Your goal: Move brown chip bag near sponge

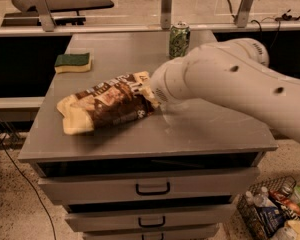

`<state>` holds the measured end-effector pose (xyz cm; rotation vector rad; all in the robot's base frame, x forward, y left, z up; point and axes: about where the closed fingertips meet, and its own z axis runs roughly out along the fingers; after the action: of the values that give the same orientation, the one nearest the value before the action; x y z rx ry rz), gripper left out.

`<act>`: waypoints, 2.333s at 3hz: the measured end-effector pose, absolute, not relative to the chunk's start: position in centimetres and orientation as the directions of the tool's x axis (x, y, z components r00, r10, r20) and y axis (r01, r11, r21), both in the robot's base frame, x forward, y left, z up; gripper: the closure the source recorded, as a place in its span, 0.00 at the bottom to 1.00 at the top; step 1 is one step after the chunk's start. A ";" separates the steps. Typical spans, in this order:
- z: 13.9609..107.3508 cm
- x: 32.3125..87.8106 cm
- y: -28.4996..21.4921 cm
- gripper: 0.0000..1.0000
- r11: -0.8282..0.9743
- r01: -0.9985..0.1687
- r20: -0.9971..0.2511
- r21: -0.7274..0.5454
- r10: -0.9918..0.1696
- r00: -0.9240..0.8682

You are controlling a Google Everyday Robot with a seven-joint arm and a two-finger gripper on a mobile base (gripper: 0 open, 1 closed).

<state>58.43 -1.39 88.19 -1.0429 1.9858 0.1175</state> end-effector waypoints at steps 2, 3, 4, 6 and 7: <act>90.5 64.5 1.3 1.00 0.726 -0.616 -0.798 -0.306 -0.548 -0.250; 90.3 66.9 1.8 1.00 0.775 -0.573 -0.820 -0.267 -0.496 -0.287; 89.5 68.7 2.9 1.00 0.815 -0.537 -0.832 -0.218 -0.443 -0.333; 88.9 70.6 5.1 1.00 0.870 -0.466 -0.848 -0.165 -0.366 -0.383; 88.8 70.6 5.3 0.83 0.880 -0.449 -0.850 -0.156 -0.351 -0.392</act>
Offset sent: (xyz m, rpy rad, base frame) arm 0.0985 0.0488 0.0235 0.2044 -0.0778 -0.2405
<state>70.55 5.33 88.82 -0.5817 2.0178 0.1200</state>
